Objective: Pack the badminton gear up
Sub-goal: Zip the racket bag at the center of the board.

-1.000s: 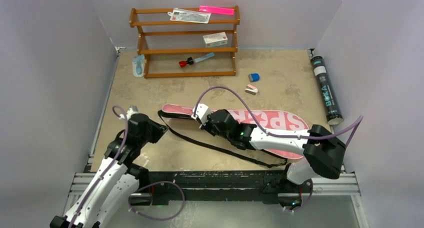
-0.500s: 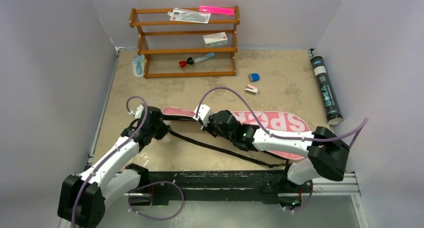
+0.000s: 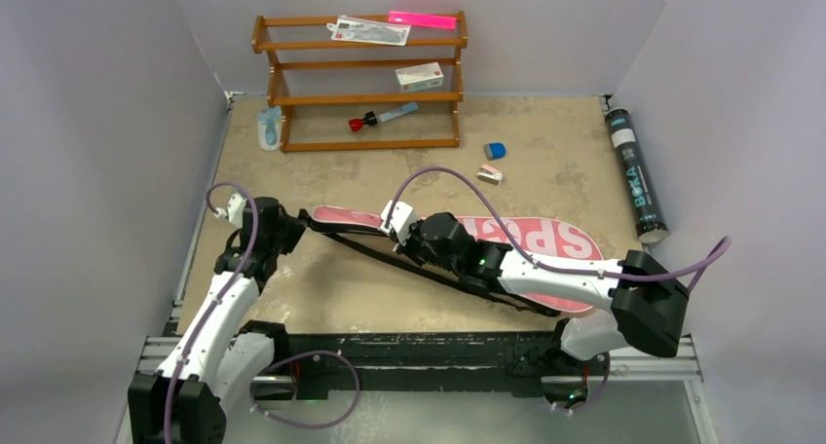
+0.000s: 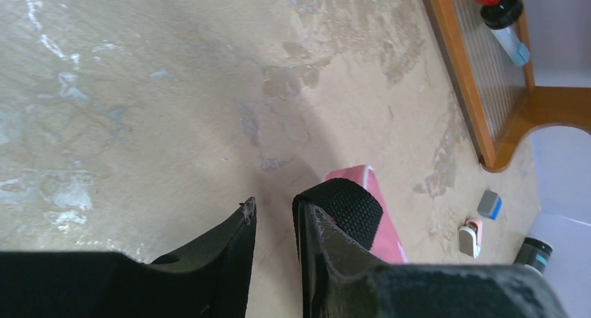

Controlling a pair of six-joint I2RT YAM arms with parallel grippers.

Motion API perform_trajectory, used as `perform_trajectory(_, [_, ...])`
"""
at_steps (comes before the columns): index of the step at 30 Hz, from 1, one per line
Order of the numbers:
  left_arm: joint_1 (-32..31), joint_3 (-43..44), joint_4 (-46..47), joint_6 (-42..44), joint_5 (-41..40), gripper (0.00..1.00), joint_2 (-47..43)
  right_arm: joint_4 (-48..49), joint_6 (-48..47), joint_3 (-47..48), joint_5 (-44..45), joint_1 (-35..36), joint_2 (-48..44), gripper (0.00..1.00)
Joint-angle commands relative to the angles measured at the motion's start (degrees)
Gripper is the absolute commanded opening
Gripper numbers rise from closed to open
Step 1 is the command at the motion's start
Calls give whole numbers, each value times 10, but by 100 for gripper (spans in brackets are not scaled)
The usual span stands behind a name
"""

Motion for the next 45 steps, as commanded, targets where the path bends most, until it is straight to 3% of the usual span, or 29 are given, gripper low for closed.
perform_trajectory(1, [4, 31, 28, 33, 19, 26, -3, 38, 8, 12, -2, -2, -14, 0])
perform_trajectory(4, [3, 39, 15, 45, -7, 27, -12, 34, 8, 14, -4, -3, -11, 0])
perform_trajectory(10, [5, 66, -5, 66, -17, 38, 4, 39, 2, 8, -27, -2, -16, 0])
perform_trajectory(16, [7, 100, -55, 64, -28, 37, 48, 69, -25, -21, -34, -3, -39, 0])
perform_trajectory(26, [8, 80, -114, 37, -15, 34, -59, 140, -51, -90, -70, -3, -103, 0])
perform_trajectory(33, [8, 112, -140, 98, 48, 39, -121, 42, -11, 27, -4, -3, -4, 0])
perform_trajectory(35, [8, 129, -157, 78, 87, 41, -145, 24, -2, 59, 2, -4, 26, 0])
perform_trajectory(39, [8, 127, -178, -20, 138, 55, -196, 25, 11, 104, -4, -3, 77, 0])
perform_trajectory(45, [8, 9, -67, -159, 248, 63, -188, 64, 10, 140, -41, -2, 113, 0])
